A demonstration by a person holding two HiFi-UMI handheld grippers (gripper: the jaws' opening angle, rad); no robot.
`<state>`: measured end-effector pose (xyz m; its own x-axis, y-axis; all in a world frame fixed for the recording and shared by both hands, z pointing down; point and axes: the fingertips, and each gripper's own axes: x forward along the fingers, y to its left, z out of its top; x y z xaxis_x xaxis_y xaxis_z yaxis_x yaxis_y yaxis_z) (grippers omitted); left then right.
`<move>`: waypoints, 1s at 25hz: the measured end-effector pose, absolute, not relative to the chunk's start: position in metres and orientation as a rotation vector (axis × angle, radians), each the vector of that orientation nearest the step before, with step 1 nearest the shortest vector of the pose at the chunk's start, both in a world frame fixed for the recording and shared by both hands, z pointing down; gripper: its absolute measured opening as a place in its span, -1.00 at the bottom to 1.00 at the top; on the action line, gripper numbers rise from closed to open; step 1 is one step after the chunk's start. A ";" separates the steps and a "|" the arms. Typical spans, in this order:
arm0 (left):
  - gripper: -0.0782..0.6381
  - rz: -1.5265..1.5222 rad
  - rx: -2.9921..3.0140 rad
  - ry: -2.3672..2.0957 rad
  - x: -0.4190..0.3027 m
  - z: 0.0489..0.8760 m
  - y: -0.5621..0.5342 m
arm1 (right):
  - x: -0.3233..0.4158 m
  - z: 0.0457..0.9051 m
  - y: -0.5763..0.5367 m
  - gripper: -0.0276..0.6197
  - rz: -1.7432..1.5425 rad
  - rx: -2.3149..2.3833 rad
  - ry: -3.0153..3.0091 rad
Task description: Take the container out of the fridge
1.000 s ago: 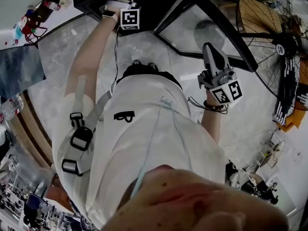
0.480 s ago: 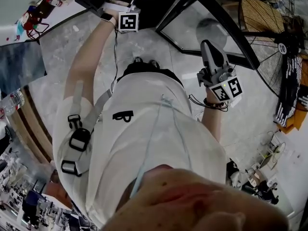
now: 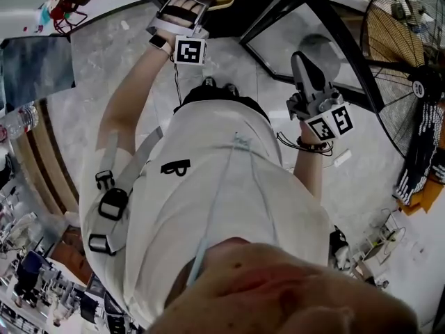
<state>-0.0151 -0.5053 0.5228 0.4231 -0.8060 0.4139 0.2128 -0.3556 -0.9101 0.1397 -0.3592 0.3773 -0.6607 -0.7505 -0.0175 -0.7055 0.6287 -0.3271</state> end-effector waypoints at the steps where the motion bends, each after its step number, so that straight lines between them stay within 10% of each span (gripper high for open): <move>1: -0.27 -1.168 -1.598 0.539 -0.018 0.522 -0.498 | 0.136 0.378 -0.359 -0.87 -0.441 -1.198 2.707; 25: -0.27 -1.104 -1.629 0.470 -0.078 0.459 -0.333 | 0.082 0.400 -0.362 -0.87 -0.364 -0.968 2.982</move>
<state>-0.0781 -0.3326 0.4588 0.4945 -0.7598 0.4221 0.2219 -0.3592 -0.9065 0.0821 -0.3619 0.3997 -0.8118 -0.5778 0.0840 -0.5811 0.7853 -0.2135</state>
